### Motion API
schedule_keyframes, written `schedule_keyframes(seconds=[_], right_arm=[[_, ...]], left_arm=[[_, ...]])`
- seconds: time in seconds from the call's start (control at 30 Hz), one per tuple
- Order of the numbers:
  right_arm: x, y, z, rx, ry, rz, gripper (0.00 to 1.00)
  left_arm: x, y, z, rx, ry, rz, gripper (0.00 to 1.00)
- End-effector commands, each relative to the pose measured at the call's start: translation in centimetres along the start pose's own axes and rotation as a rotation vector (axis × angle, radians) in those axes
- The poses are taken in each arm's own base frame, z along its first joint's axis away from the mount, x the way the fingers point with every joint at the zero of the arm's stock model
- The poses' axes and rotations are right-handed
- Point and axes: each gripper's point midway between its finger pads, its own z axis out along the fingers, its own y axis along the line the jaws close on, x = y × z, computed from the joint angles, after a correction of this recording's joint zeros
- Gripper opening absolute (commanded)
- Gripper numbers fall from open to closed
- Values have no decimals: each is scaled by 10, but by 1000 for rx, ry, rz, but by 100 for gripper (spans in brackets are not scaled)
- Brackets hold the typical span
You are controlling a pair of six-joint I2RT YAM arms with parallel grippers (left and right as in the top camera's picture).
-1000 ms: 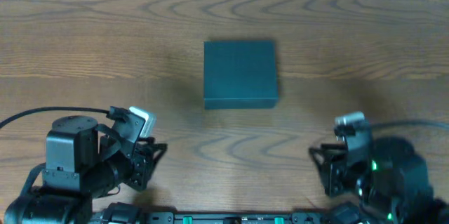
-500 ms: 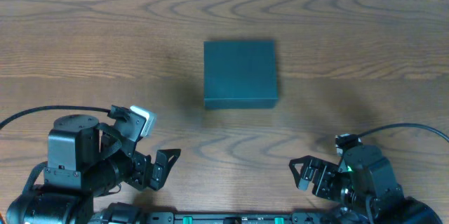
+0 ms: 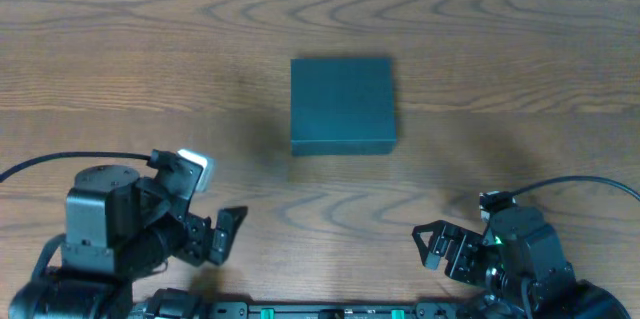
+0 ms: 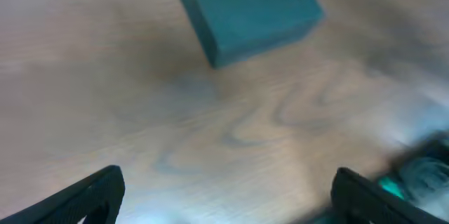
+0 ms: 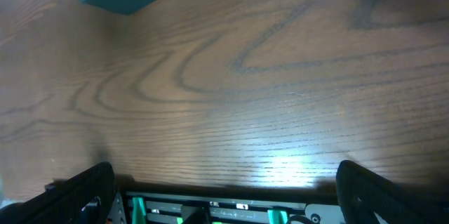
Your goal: Pack container
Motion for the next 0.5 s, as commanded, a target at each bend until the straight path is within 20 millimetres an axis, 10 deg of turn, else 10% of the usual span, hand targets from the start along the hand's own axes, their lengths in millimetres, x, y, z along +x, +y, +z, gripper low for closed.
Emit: schedule_keyframes(seconds=[0.0, 0.47], right_arm=[[2, 0, 1, -1, 8, 11, 99], [2, 0, 1, -1, 8, 11, 99]], left_arm=[[-8, 35, -2, -197, -108, 21, 95], [54, 99, 54, -407, -368, -159, 95]])
